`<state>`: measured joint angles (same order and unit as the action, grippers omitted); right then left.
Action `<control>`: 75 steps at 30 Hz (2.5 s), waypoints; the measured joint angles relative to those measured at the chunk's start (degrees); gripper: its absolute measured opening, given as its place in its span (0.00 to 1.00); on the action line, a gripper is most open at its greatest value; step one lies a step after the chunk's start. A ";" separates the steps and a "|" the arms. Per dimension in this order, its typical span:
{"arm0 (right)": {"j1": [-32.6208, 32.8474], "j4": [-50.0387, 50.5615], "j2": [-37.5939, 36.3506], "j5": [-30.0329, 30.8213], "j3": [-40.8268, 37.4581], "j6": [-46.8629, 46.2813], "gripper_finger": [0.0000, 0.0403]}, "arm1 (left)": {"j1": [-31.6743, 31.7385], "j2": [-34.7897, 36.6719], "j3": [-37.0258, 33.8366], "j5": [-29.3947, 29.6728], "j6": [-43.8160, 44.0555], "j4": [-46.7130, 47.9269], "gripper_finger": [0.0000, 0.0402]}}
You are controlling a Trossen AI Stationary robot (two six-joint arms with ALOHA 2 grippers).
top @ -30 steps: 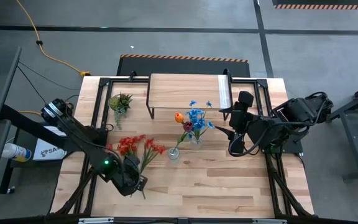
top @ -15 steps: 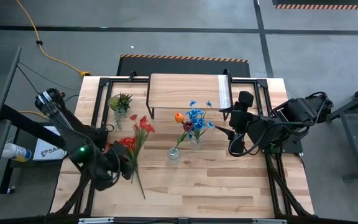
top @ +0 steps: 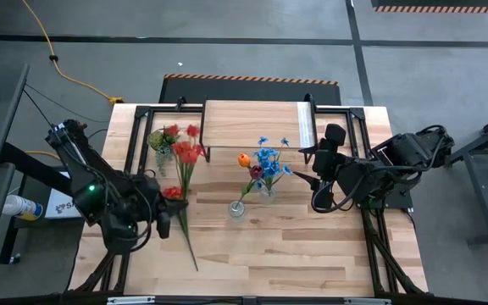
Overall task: Pick and place flowers into a vace then onto a shelf
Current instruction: Put the right orange flowers into the bottom transparent vase
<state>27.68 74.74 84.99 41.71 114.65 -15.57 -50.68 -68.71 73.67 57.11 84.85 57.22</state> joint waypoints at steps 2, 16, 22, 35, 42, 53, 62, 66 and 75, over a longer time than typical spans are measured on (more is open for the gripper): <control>0.00 0.00 0.00 0.04 0.00 0.16 0.61 | 0.00 -0.05 -0.04 2.63 -3.81 -0.87 0.10; 0.00 0.02 0.00 0.55 0.00 1.02 0.61 | 0.00 -0.98 -0.11 7.41 -10.02 -0.36 0.10; -0.01 0.02 0.00 0.56 0.00 1.50 0.61 | -2.64 -0.97 -0.13 13.16 -16.60 -4.06 0.10; -0.02 0.02 0.00 3.14 0.00 4.09 0.61 | -22.09 -0.90 -0.13 29.85 -27.70 -14.26 0.10; -0.02 0.02 0.00 2.84 0.00 4.09 0.61 | -28.64 -0.92 -0.13 33.01 -27.74 -13.78 0.10; -0.02 0.00 0.00 3.10 0.00 4.09 0.61 | -28.64 -0.92 -0.13 33.01 -29.12 -13.97 0.10; -0.04 -1.24 0.00 3.29 0.00 4.09 0.61 | -23.71 -0.92 -0.13 32.72 -28.11 -14.31 0.10; -0.04 -1.41 0.00 3.66 0.00 4.11 0.61 | -21.76 -0.92 -0.13 31.65 -28.01 -14.30 0.10; -0.04 -2.97 0.00 4.40 -0.02 4.11 0.61 | -11.23 -2.63 -0.30 17.77 -30.31 -16.93 0.10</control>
<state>27.64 71.77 84.99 46.11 114.63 -11.47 -61.91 -71.34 73.37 74.88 54.53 40.28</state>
